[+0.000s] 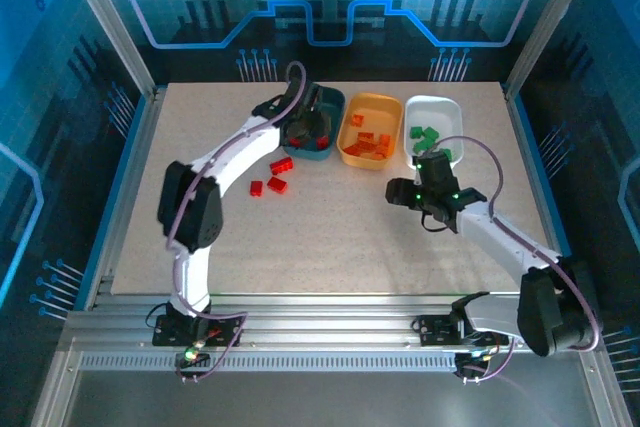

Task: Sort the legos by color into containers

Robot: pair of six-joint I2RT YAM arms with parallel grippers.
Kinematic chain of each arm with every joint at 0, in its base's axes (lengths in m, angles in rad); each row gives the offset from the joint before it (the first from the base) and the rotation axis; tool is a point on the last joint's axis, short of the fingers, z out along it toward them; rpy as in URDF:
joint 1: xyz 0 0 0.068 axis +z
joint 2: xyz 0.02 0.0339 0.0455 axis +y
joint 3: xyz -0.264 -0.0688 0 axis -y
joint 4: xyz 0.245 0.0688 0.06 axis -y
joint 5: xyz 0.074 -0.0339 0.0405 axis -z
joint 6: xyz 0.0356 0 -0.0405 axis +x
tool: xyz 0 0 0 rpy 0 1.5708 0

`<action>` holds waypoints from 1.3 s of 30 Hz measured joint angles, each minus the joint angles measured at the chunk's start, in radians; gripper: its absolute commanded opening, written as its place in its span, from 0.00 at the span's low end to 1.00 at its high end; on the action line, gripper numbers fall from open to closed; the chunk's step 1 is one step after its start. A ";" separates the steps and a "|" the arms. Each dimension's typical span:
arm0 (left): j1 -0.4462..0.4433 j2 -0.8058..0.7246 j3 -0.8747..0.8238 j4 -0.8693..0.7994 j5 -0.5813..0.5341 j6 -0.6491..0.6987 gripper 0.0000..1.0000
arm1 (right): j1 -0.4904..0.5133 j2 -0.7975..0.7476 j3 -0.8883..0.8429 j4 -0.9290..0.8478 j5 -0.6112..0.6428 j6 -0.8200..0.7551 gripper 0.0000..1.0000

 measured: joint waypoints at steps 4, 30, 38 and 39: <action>0.031 0.186 0.192 -0.036 0.036 0.000 0.58 | -0.003 -0.052 -0.018 -0.016 0.000 0.004 0.72; 0.048 -0.284 -0.706 0.133 -0.087 0.069 0.94 | -0.026 -0.029 -0.038 -0.024 -0.030 0.000 0.74; 0.074 -0.180 -0.669 0.274 -0.120 0.144 0.86 | 0.029 0.008 -0.038 -0.011 -0.024 0.000 0.74; 0.076 -0.163 -0.652 0.276 -0.120 0.152 0.85 | 0.029 0.008 -0.038 -0.010 -0.023 0.000 0.74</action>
